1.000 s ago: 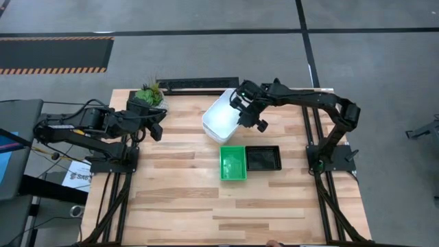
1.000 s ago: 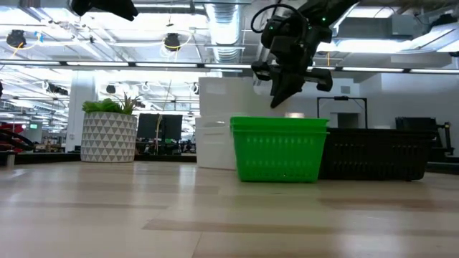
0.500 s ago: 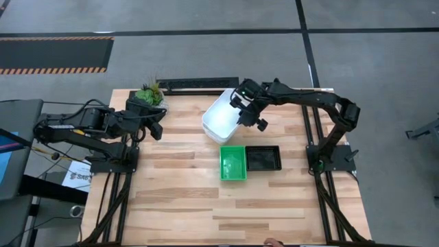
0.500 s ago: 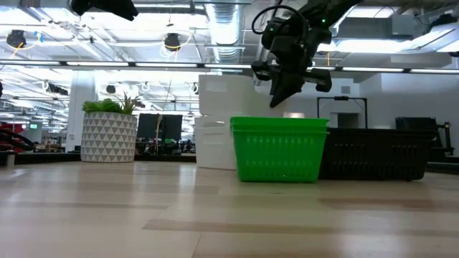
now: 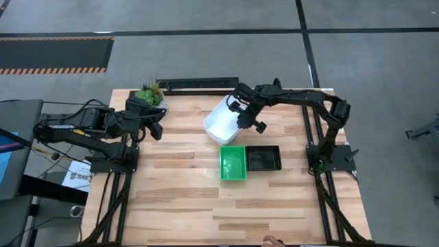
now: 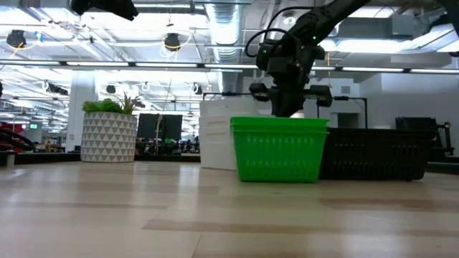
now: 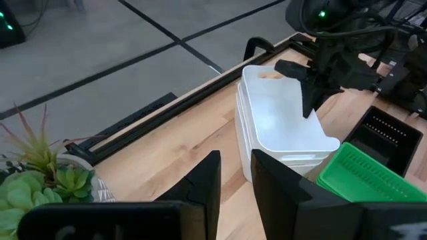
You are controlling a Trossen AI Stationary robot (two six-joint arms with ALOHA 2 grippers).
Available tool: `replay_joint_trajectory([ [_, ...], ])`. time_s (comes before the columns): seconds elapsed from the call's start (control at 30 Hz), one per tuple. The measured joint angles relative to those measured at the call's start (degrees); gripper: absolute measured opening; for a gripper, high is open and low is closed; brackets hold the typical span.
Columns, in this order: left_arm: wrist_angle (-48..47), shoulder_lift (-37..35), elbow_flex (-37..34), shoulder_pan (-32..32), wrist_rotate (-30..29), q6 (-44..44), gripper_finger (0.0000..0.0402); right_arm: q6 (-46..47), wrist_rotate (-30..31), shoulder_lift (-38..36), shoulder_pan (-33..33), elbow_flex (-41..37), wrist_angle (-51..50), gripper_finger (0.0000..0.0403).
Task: Stack baskets by color
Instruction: Stack the left white bin on top of the right white bins, then return to Home Position
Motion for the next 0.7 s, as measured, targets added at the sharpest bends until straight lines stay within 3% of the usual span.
replay_joint_trajectory([
  [0.3,0.02,0.0,0.0,0.0,-1.39,0.58,0.0071,0.84,0.56,0.0,-0.37,0.0,0.03,0.0057],
  [0.6,0.02,0.0,0.0,0.01,-1.39,1.03,0.0071,5.03,1.68,-0.84,-0.29,0.41,-0.95,0.0137],
  [0.7,0.02,0.0,0.0,0.01,-2.05,0.95,0.0071,9.92,4.95,-1.3,0.3,3.52,-3.0,0.0166],
])
